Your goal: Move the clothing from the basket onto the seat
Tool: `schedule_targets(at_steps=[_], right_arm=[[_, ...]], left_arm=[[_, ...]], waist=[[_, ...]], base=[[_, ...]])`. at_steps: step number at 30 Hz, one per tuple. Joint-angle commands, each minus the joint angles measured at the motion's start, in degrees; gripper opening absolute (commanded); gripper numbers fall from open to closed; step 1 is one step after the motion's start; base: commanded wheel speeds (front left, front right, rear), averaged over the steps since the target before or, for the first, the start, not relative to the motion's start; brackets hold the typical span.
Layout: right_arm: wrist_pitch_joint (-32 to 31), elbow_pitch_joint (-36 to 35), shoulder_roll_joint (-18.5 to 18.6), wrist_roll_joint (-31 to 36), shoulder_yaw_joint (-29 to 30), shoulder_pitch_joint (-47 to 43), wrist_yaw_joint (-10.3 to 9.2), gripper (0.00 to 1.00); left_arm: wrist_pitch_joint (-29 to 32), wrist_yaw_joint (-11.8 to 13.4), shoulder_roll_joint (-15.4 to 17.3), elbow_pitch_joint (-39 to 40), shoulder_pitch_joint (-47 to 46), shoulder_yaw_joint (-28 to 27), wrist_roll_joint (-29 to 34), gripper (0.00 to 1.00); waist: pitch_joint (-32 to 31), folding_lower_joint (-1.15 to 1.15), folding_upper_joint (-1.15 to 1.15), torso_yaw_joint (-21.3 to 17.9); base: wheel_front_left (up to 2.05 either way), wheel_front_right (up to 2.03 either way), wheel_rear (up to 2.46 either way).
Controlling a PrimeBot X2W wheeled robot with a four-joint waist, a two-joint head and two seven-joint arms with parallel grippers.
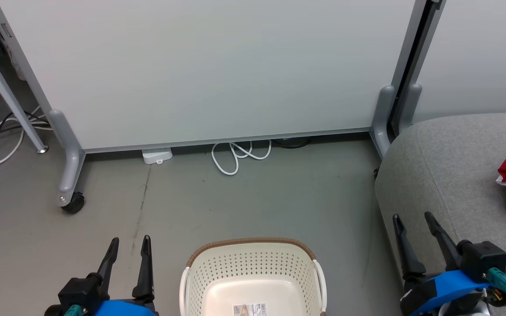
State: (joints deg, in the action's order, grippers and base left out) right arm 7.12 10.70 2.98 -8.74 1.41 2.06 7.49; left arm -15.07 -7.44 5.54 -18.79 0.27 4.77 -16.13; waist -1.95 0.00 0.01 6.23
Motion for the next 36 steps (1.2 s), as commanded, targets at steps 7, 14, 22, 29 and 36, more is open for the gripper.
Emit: schedule_targets(at_steps=[7, 14, 22, 29, 36], right_arm=[[0.42, 0.51, -0.14, -1.89, -0.53, 0.03, 0.01, 1.00], [0.30, 1.37, -0.06, -1.95, -0.74, -0.10, 0.00, 0.00], [-0.12, 4.64, -0.16, -3.29, -0.70, -1.33, 0.00, 0.00], [-1.48, 4.49, -0.15, -11.13, -0.09, -0.73, 0.00, 0.00], [-2.63, 4.27, -0.14, -18.34, 0.38, -0.23, 0.00, 0.00]], left_arm=[[-0.15, -0.06, 0.34, -0.46, -0.11, 0.74, -0.55, 1.00], [0.15, 0.01, 0.08, -1.59, 0.24, 1.32, -0.65, 0.00], [0.78, 0.00, -0.61, -4.34, 2.22, 1.28, -1.89, 0.00], [2.81, -0.01, -0.80, -3.41, 1.30, 0.03, -9.14, 0.00], [4.67, -0.01, -0.98, -2.56, 0.43, -1.12, -15.79, 0.00]], waist=[[0.27, 0.00, -0.01, -0.52], [0.37, 0.00, -0.01, -0.63], [0.41, 0.01, -0.01, -0.73], [0.51, 0.01, -0.01, -1.04], [0.60, 0.01, -0.01, -1.35]], base=[[0.00, 0.00, 0.00], [0.00, 0.00, 0.00], [0.00, 0.00, 0.00], [0.00, 0.00, 0.00], [0.00, 0.00, 0.00]])
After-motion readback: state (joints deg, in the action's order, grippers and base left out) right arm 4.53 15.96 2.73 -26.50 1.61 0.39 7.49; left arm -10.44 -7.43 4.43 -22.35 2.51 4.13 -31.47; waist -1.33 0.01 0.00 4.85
